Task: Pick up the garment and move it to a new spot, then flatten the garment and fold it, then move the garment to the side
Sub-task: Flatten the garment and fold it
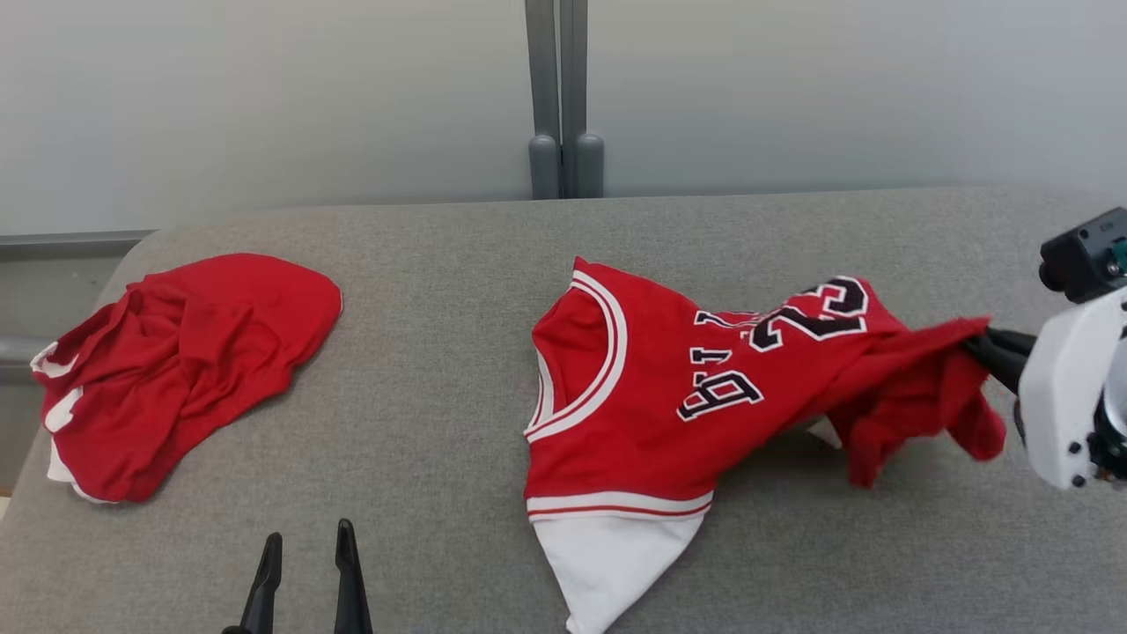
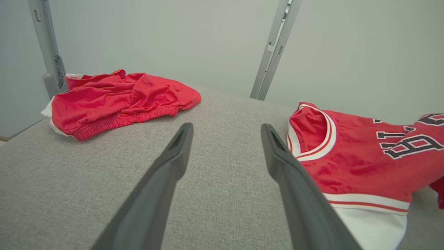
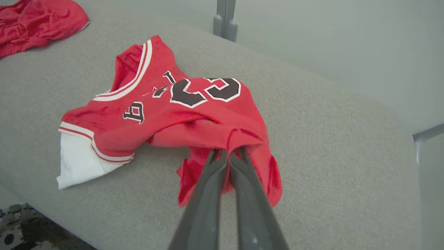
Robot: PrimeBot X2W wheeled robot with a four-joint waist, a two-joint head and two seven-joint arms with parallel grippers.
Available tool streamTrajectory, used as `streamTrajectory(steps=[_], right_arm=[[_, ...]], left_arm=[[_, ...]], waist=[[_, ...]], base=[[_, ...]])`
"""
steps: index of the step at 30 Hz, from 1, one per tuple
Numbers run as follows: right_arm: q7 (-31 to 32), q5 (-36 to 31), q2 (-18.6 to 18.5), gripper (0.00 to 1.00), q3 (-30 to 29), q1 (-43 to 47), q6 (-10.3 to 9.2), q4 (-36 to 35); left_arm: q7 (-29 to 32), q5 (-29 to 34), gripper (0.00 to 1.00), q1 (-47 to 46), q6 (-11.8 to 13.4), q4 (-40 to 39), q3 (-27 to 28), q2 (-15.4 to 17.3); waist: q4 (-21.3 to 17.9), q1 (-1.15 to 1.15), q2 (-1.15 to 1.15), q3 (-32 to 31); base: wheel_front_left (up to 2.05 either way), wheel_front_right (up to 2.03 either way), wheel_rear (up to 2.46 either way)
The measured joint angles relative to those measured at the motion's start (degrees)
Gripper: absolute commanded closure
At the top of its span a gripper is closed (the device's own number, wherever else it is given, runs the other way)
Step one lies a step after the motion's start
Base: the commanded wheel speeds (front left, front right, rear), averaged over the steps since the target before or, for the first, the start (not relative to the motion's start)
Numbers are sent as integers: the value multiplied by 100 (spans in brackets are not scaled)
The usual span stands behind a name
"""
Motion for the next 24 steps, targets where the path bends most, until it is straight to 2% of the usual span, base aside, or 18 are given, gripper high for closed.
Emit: streamTrajectory(steps=[4,7,10,14,15,16,20,24], right_arm=[[917,509,-820,100,-87,682,0,145],[1136,606,-1107,100,-227,1221,0,419],[984,564,-1085,100,-280,1576,1,681],[403,271,-588,100,-145,1947,-1,1103],[238,218,-437,53,-118,2000,-1,1177],[48,152,-282,0,-53,2047,-1,1254],[-631,-25,36,0,-80,2085,0,1361],[-1106,-242,170,0,-361,2215,-1,945]], left_arm=[[0,-10,0,0,0,-1,1,0],[0,-20,0,0,1,23,9,-1],[0,-110,0,0,3,59,-3,1],[1,-115,0,-25,-7,126,-118,0],[0,-123,0,-31,-7,132,-127,0],[0,-144,0,-34,-7,138,-135,-1],[0,-145,0,-37,-7,155,-146,0],[0,-126,0,-21,-18,145,-87,-1]], waist=[[45,0,0,15],[85,0,0,27],[94,0,0,48],[106,0,0,70],[108,0,0,75],[108,0,0,82],[81,0,0,83],[31,0,0,63]], base=[[0,0,0],[0,0,0],[0,0,0],[0,0,0],[0,0,0],[0,0,0],[0,0,0],[0,0,0]])
